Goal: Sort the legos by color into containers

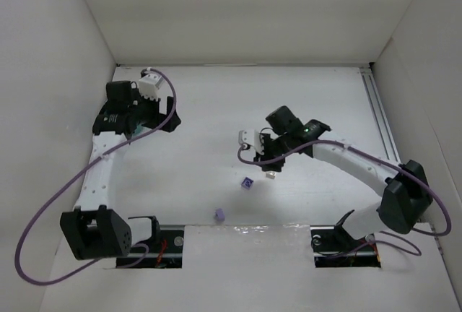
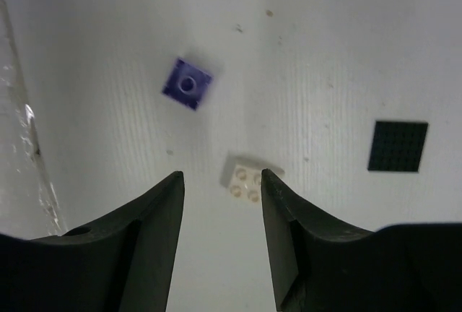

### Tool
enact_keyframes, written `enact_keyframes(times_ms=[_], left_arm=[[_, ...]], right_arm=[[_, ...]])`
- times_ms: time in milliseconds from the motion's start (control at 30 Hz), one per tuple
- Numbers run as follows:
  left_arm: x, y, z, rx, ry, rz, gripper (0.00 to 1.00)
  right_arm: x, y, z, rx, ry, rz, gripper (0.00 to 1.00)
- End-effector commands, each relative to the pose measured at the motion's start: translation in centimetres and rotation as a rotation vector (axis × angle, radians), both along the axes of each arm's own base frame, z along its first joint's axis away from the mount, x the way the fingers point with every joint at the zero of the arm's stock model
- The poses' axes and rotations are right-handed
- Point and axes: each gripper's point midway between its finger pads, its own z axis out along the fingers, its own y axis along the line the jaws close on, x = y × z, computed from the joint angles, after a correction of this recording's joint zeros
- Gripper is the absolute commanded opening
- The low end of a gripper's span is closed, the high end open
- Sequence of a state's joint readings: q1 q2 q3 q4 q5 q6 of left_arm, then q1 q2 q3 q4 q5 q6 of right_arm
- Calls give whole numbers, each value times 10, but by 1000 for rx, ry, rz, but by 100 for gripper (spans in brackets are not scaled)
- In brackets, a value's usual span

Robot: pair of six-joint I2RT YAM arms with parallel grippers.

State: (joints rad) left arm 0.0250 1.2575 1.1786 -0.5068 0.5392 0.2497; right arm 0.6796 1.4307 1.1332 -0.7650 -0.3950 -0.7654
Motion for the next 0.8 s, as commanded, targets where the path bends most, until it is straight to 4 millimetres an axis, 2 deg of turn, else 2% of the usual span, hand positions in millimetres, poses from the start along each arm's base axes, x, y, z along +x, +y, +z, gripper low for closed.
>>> enact_keyframes(times_ms=[0, 33, 133, 167, 267, 467, 567, 767], left_arm=[[-12, 18, 32, -11, -131, 122, 100], [-14, 23, 28, 10, -113, 151, 100], [-23, 26, 20, 30, -60, 159, 100], [-26, 34, 13, 58, -32, 193, 100], [-29, 44, 16, 73, -45, 235, 100], [-29, 47, 19, 95, -75, 234, 100], [-29, 48, 17, 102, -92, 229, 100], [-27, 49, 13, 118, -100, 216, 100]], right_arm=[[-7, 41, 10, 72, 25, -70, 52], [-17, 55, 7, 77, 34, -58, 52], [-28, 74, -11, 38, 123, -130, 52], [-28, 74, -18, 10, 137, -162, 52], [-28, 84, -37, -23, 177, -243, 52], [-15, 80, -70, -127, 139, -357, 58], [-10, 78, -77, -162, 128, -383, 59], [-12, 76, -84, -194, 135, -401, 61]])
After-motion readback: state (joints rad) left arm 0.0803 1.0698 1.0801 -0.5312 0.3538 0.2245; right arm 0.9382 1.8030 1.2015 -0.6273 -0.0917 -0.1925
